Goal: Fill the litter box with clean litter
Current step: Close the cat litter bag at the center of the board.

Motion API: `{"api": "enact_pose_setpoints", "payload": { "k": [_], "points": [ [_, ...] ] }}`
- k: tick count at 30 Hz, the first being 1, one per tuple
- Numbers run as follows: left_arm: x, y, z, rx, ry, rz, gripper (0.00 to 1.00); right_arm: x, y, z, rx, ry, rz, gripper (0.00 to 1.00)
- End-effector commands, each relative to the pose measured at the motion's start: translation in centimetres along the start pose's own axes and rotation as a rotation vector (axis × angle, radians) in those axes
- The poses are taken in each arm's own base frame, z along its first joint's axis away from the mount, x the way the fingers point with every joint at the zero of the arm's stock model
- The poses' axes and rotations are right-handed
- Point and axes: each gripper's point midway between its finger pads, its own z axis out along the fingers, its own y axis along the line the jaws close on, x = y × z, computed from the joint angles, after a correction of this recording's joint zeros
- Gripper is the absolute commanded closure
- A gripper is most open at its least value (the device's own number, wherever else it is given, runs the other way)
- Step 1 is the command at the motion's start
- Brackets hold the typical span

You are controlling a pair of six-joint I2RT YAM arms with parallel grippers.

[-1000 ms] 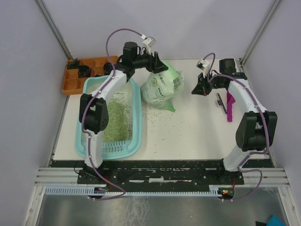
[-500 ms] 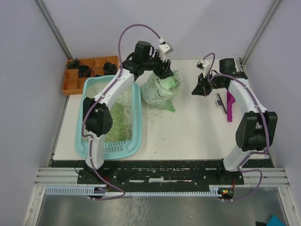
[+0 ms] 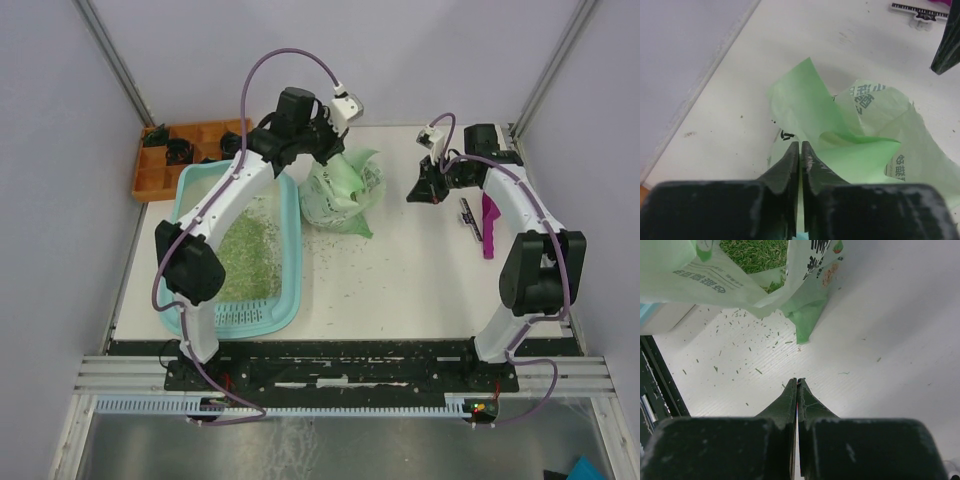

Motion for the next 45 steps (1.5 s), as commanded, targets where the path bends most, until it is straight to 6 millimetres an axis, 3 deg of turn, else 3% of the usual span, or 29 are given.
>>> {"api": "enact_pose_setpoints", "payload": {
  "k": [1,2,3,5,6,7,13,16,19,26,30,36,45],
  "points": [
    [-4.5,2.3,-3.1,-0.115,-0.093,0.007,0.96,-2.2,-0.2,-0.3,0.004,-0.048,-0.036,0.98],
    [-4.8,2.3,-3.2,-0.116,-0.101,0.005,0.97,-2.2,-0.3,-0.3,0.006,-0.046,-0.034,0.98],
    [-5.1,2.1,-3.3,-0.107,-0.107,0.007,0.89,-2.1,-0.4,-0.3,0.01,-0.045,-0.033,0.98],
    [-5.5,1.6,-3.6,-0.084,-0.119,0.027,0.43,-2.0,-0.4,-0.2,0.011,-0.041,-0.028,0.98],
    [-5.8,1.4,-3.7,-0.083,-0.124,0.042,0.32,-1.9,-0.4,-0.2,0.013,-0.038,-0.023,0.98],
    [-6.0,1.2,-3.9,-0.087,-0.124,0.059,0.25,-1.8,-0.5,-0.1,0.015,-0.036,-0.018,0.97],
    [-7.0,-0.3,-4.0,-0.17,-0.059,0.308,0.04,-1.4,-0.7,0.2,0.012,-0.024,0.014,0.97],
    [-6.5,-0.6,-3.3,-0.156,-0.005,0.486,0.01,-1.4,-0.8,0.3,0.01,-0.024,0.019,0.97],
    [-6.7,0.1,-2.6,-0.139,-0.026,0.53,0.01,-1.5,-0.8,0.3,0.01,-0.026,0.018,0.97],
    [-8.9,5.0,-3.1,-0.068,-0.215,0.348,0.0,-1.7,-0.9,0.1,0.016,-0.026,0.006,0.97],
    [-10.8,6.3,-4.4,0.046,-0.372,0.214,0.01,-1.5,-1.0,0.2,0.015,-0.018,0.005,0.97],
    [-8.3,5.7,-5.8,0.337,-0.461,0.002,0.01,-1.6,-1.5,0.5,0.022,-0.019,0.003,0.96],
    [-5.8,5.4,-2.1,0.439,-0.471,-0.116,0.01,-1.8,-2.7,1.4,0.018,-0.008,0.05,0.96]
  ]
}}
